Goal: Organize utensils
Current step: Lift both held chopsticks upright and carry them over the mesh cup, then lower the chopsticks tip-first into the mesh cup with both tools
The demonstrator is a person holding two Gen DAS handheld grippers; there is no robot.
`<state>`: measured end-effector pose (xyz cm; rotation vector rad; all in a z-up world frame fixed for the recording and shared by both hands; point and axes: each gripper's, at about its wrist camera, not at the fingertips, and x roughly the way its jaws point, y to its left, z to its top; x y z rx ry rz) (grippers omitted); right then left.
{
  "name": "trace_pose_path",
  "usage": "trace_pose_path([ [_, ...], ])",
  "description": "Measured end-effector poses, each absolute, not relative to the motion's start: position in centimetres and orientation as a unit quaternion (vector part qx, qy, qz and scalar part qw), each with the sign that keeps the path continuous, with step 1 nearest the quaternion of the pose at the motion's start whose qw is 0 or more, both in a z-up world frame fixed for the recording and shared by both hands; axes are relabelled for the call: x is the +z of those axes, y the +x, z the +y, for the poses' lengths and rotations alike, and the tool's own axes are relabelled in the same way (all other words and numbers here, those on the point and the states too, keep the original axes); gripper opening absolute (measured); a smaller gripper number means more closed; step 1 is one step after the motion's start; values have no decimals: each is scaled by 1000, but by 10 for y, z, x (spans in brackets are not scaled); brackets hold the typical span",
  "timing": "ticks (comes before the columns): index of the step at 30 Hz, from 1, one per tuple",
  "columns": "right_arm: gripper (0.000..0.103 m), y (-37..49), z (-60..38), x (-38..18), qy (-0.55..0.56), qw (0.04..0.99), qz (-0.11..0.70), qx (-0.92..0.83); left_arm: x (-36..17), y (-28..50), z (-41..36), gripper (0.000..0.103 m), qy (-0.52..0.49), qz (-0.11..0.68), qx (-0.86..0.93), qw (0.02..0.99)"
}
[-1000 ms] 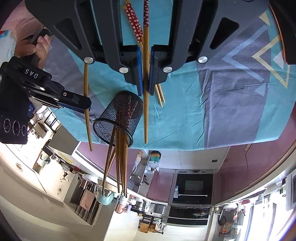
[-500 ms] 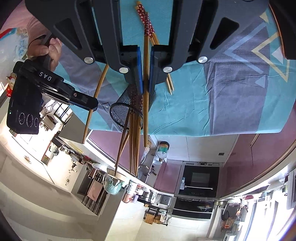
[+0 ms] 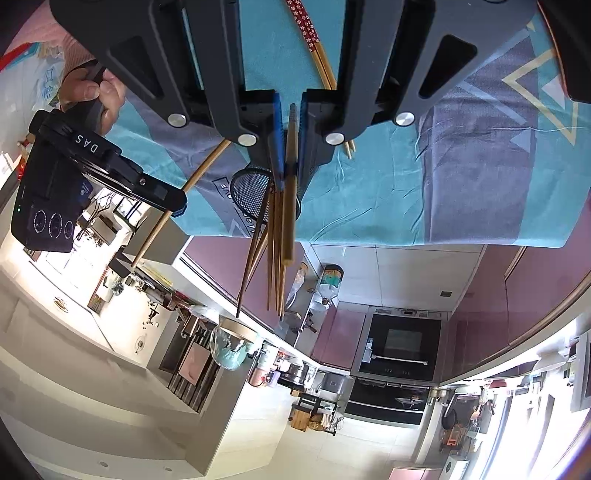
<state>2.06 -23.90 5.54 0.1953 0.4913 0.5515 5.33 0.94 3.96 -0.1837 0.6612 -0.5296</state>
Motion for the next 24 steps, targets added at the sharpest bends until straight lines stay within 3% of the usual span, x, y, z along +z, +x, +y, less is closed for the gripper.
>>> trace_pose_path([
  [24, 5, 26, -248, 78, 88, 937, 212, 263, 65, 62, -12, 7, -59, 294, -261, 918],
])
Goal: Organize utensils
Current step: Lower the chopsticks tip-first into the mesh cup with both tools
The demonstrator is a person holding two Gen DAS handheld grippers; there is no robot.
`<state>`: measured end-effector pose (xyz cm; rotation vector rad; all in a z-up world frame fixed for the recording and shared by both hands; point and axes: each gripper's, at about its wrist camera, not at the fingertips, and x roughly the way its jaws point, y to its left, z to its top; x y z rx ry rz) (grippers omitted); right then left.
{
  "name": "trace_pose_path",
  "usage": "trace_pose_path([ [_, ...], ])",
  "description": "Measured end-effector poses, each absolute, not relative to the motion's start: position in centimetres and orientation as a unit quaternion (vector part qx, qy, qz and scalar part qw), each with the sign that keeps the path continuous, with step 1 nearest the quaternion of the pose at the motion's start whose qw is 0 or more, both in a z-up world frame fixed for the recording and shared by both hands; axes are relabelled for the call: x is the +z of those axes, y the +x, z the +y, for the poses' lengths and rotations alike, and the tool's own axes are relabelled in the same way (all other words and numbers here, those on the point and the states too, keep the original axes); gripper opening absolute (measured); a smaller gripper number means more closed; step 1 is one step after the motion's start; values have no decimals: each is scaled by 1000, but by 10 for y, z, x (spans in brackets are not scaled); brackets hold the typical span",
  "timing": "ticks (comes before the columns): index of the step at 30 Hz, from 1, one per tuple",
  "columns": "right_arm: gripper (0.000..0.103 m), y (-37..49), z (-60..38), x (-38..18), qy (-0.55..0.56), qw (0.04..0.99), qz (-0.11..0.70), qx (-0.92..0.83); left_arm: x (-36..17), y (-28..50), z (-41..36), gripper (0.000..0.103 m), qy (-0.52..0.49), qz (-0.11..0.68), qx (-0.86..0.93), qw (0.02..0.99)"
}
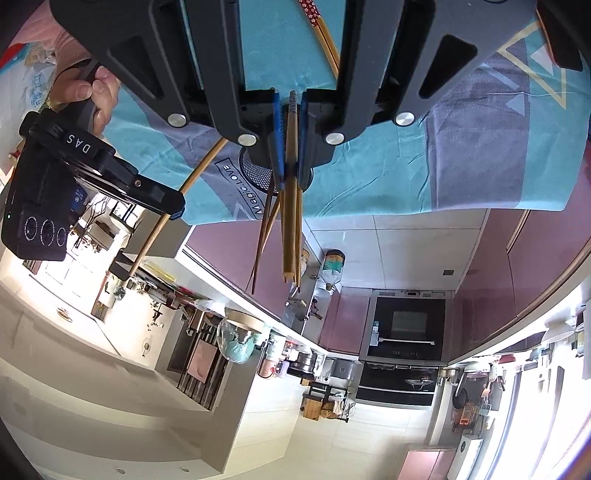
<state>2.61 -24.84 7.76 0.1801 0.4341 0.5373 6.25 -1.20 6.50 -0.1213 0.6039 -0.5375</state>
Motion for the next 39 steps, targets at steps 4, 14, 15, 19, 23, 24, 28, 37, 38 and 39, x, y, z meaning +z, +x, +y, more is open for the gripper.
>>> trace_pose_path([
  [4, 5, 26, -247, 80, 85, 938, 209, 262, 68, 62, -14, 7, -55, 290, -261, 919],
  [14, 5, 24, -249, 89, 78, 943, 194, 260, 83, 61, -16, 7, -44, 274, -264, 924],
  [15, 5, 24, -249, 90, 78, 943, 192, 260, 85, 60, -17, 7, -43, 271, -265, 924],
  [19, 5, 24, -249, 94, 76, 945, 184, 259, 91, 59, -16, 7, -42, 263, -269, 926],
  [23, 5, 25, -250, 100, 74, 947, 176, 258, 101, 58, -17, 7, -39, 251, -268, 929],
  [24, 5, 25, -251, 102, 73, 947, 175, 258, 104, 58, -17, 7, -39, 248, -268, 930],
  [28, 5, 28, -251, 105, 75, 948, 171, 259, 111, 59, -18, 7, -38, 239, -271, 932],
  [37, 5, 30, -251, 108, 75, 951, 161, 252, 125, 63, -26, 7, -41, 227, -283, 931],
  [38, 5, 30, -251, 108, 75, 952, 160, 251, 125, 64, -26, 7, -43, 227, -286, 930],
  [39, 5, 31, -251, 110, 76, 952, 160, 250, 126, 65, -28, 7, -44, 226, -287, 930],
])
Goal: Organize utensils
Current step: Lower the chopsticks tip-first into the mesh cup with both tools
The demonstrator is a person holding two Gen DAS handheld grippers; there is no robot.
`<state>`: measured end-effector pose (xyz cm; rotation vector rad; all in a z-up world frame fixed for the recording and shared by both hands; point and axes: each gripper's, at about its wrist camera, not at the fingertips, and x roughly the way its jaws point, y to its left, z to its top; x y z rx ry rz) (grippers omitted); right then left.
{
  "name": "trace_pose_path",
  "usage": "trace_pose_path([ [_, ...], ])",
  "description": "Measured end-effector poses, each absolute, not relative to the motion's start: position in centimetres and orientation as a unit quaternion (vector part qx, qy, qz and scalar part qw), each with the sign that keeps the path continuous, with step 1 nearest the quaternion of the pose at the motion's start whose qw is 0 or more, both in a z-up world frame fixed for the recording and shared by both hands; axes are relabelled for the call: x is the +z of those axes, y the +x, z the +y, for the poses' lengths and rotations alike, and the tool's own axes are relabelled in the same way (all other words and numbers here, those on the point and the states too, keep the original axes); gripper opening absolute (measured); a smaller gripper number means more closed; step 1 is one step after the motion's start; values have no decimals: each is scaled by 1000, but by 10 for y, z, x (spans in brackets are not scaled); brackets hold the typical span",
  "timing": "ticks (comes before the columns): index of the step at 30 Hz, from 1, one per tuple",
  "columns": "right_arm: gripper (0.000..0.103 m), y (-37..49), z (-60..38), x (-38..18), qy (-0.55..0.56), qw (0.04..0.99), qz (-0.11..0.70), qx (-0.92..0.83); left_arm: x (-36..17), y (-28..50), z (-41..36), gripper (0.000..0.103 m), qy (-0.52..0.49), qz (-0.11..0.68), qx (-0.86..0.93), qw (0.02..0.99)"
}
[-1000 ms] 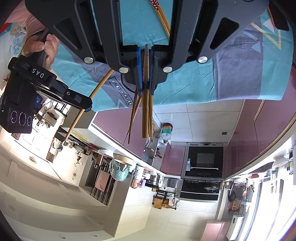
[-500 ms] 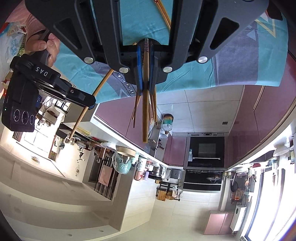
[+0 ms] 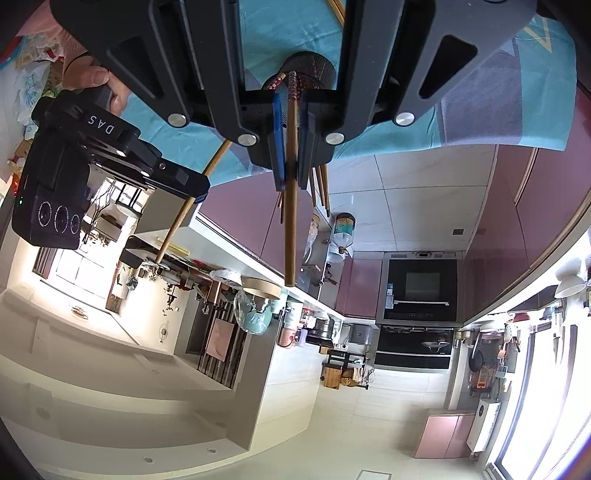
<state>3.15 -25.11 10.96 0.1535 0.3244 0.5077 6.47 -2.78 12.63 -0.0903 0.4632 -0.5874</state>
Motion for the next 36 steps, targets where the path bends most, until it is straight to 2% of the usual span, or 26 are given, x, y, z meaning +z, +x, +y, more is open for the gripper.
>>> trace_pose_path([
  [16, 5, 52, -250, 107, 74, 955, 169, 234, 116, 94, -46, 7, -40, 251, -279, 926],
  [36, 5, 80, -242, 80, 50, 951, 220, 211, 88, 104, -60, 7, -23, 297, -273, 915],
])
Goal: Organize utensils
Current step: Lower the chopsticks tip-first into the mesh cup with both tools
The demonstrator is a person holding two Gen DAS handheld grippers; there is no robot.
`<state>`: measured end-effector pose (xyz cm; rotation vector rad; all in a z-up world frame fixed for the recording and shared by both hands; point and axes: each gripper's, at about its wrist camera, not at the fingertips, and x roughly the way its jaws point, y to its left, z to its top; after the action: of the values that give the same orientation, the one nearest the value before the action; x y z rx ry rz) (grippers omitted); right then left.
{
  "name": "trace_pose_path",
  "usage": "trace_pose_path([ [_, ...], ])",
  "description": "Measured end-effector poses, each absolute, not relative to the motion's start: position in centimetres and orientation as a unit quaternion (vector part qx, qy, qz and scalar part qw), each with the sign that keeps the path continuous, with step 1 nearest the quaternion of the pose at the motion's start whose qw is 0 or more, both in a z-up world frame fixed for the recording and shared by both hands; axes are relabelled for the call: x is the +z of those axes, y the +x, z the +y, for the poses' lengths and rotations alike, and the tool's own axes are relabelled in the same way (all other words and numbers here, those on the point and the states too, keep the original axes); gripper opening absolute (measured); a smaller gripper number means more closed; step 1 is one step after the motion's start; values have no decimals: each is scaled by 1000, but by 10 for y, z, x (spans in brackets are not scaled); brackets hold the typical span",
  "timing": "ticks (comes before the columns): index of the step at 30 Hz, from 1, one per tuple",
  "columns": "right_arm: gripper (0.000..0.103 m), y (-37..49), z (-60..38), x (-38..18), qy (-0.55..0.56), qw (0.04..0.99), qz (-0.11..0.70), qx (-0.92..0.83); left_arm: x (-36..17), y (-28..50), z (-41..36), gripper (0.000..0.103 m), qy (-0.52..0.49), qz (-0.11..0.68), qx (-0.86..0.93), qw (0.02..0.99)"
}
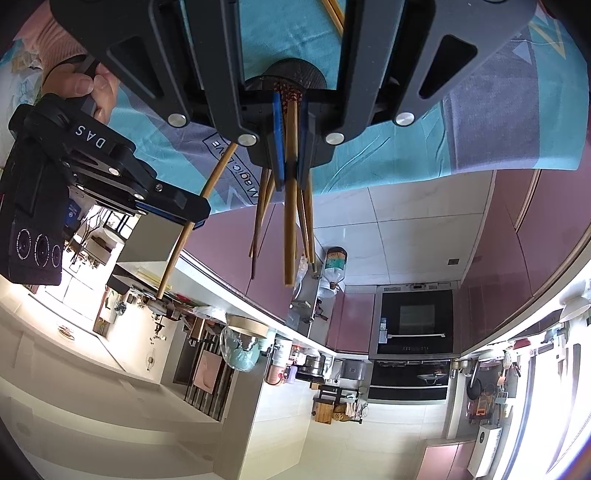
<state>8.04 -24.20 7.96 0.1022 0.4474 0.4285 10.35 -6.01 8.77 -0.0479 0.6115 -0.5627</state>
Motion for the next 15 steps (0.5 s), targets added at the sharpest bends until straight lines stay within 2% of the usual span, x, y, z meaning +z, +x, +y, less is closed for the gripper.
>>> trace_pose_path([
  [15, 5, 92, -230, 58, 23, 941, 266, 206, 73, 119, -72, 7, 6, 329, -281, 901],
])
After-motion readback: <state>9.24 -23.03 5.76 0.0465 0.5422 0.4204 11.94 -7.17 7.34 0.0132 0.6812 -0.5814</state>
